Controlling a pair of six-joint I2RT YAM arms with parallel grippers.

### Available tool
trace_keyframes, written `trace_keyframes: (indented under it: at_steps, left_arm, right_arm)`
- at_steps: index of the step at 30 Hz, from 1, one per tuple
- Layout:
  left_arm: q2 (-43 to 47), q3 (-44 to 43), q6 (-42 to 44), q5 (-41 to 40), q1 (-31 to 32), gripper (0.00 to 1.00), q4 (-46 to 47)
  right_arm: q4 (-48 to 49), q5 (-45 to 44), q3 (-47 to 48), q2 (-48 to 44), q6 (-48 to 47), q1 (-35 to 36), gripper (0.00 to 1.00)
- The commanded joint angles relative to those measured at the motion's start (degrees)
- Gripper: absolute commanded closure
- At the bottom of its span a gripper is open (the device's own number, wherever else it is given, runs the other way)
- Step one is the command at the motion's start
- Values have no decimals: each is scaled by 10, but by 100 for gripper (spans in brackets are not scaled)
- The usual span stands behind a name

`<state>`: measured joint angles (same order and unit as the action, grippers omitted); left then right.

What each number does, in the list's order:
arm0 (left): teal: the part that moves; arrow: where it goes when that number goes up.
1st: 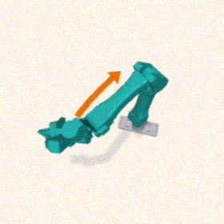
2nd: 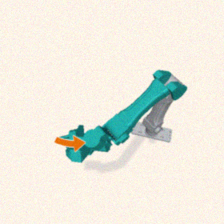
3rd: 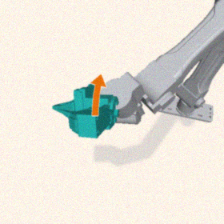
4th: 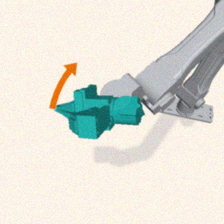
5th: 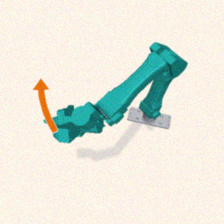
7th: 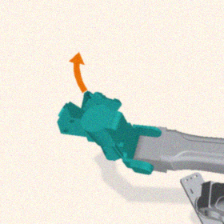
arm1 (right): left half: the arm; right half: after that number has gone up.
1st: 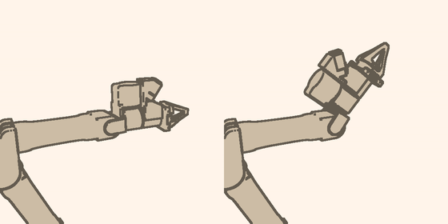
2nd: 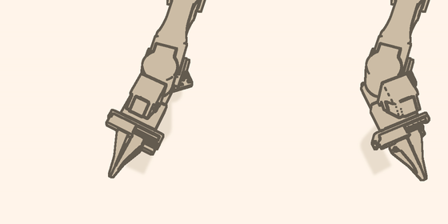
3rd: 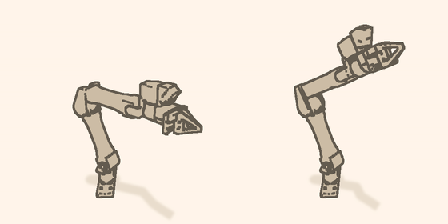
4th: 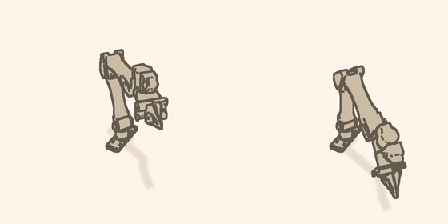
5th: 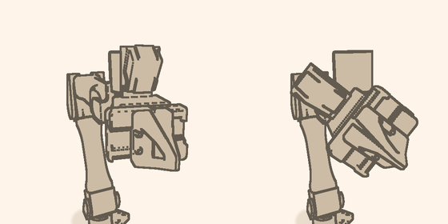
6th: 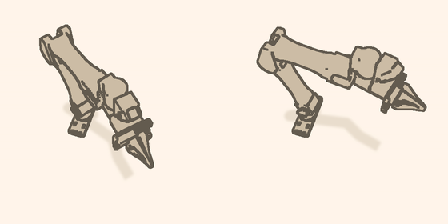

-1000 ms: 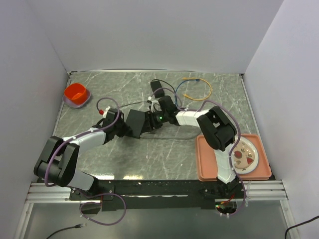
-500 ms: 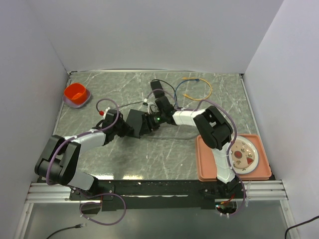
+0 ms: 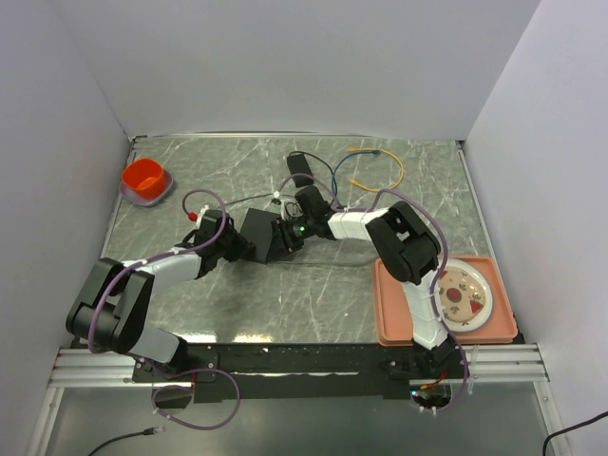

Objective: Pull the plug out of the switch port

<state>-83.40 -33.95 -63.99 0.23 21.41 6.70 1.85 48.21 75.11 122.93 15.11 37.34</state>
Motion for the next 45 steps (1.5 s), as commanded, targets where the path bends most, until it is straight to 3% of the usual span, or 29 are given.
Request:
trace_keyframes:
  at_steps: [1,24,45]
  left_arm:
    - [-5,21,2,-1,0,96,-37]
    - [-9,26,2,-1,-1,97,-31]
    - [-9,25,2,2,-1,97,-30]
  right_arm:
    - [6,2,-9,21,3,-3,58]
    - [90,60,-37,35,72,-35,61]
    - [46,47,6,47,70,-24,62]
